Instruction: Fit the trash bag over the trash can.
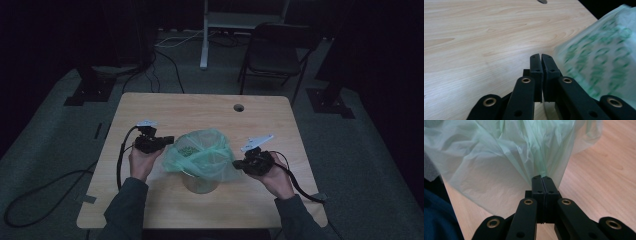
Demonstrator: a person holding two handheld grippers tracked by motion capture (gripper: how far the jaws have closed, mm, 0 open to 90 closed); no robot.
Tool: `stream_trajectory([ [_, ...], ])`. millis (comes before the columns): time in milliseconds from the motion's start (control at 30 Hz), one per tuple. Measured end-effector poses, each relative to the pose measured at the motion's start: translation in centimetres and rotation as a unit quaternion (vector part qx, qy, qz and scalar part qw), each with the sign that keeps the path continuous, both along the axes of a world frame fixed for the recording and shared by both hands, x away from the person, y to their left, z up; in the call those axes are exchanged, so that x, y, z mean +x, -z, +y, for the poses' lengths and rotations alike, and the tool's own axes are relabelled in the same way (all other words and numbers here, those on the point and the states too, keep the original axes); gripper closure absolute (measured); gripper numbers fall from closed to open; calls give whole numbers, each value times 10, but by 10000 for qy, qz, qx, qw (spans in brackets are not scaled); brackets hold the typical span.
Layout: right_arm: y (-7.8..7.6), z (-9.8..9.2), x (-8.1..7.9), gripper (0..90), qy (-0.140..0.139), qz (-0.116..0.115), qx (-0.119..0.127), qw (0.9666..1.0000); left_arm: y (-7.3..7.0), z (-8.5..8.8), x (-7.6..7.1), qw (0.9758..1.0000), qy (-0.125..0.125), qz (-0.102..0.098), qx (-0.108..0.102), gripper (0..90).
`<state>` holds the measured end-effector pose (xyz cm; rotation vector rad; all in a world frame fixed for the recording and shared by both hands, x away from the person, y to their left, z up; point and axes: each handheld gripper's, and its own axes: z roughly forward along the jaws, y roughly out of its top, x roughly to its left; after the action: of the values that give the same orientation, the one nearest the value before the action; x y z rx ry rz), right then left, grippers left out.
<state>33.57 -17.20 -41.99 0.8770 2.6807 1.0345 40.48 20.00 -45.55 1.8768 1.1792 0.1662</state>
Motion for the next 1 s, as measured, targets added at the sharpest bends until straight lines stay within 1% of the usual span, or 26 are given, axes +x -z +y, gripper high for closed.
stream_trajectory([
  [100, 1, -1, -2, 895, -14, -5, 1, 10000, -6, 5, -7, 9999, -30, -121, -88, 834],
  [233, -2, -3, -3, 893, 16, -40, 13, 10000, -21, 10, -20, 9990, -31, -396, -202, 737],
  [267, -2, -3, -3, 893, 13, -50, 15, 10000, -27, 11, -26, 9985, -11, -489, -242, 718],
  [333, -3, -2, -3, 891, 2, -68, 27, 10000, -35, 12, -33, 9976, 114, -597, -331, 671],
  [367, -3, -2, -3, 890, -6, -71, 24, 10000, -38, 11, -37, 9974, 173, -632, -307, 655],
  [467, -3, 0, -3, 888, -20, -68, 20, 10000, -47, 6, -46, 9964, 406, -678, -313, 605],
  [500, -3, 0, -3, 887, -25, -66, 22, 10000, -49, 3, -48, 9961, 475, -662, -329, 594],
  [533, -3, 0, -3, 887, -25, -66, 22, 10000, -49, 3, -48, 9961, 475, -662, -329, 587],
  [567, -3, 1, -4, 885, -29, -68, 16, 10000, -50, -1, -50, 9957, 567, -647, -335, 587],
  [600, -3, 2, -4, 884, -45, -67, 16, 10000, -51, -3, -51, 9957, 608, -604, -359, 579],
  [667, -4, 2, -4, 881, -58, -80, 19, 9999, -51, -7, -53, 9947, 759, -524, -461, 570],
  [733, -5, 2, -4, 881, -51, -88, 26, 9999, -50, -10, -56, 9930, 926, -435, -597, 555],
  [767, -5, 2, -4, 880, -55, -89, 35, 9999, -50, -11, -58, 9923, 970, -428, -641, 554],
  [800, -5, 1, -4, 880, -57, -99, 37, 9999, -50, -12, -61, 9918, 1014, -441, -645, 545],
  [900, -5, 1, -5, 876, -46, -80, 33, 10000, -49, -15, -69, 9902, 1180, -483, -566, 531],
  [1000, -4, 1, -5, 874, -55, -85, 36, 9999, -49, -15, -76, 9897, 1224, -517, -528, 532],
])
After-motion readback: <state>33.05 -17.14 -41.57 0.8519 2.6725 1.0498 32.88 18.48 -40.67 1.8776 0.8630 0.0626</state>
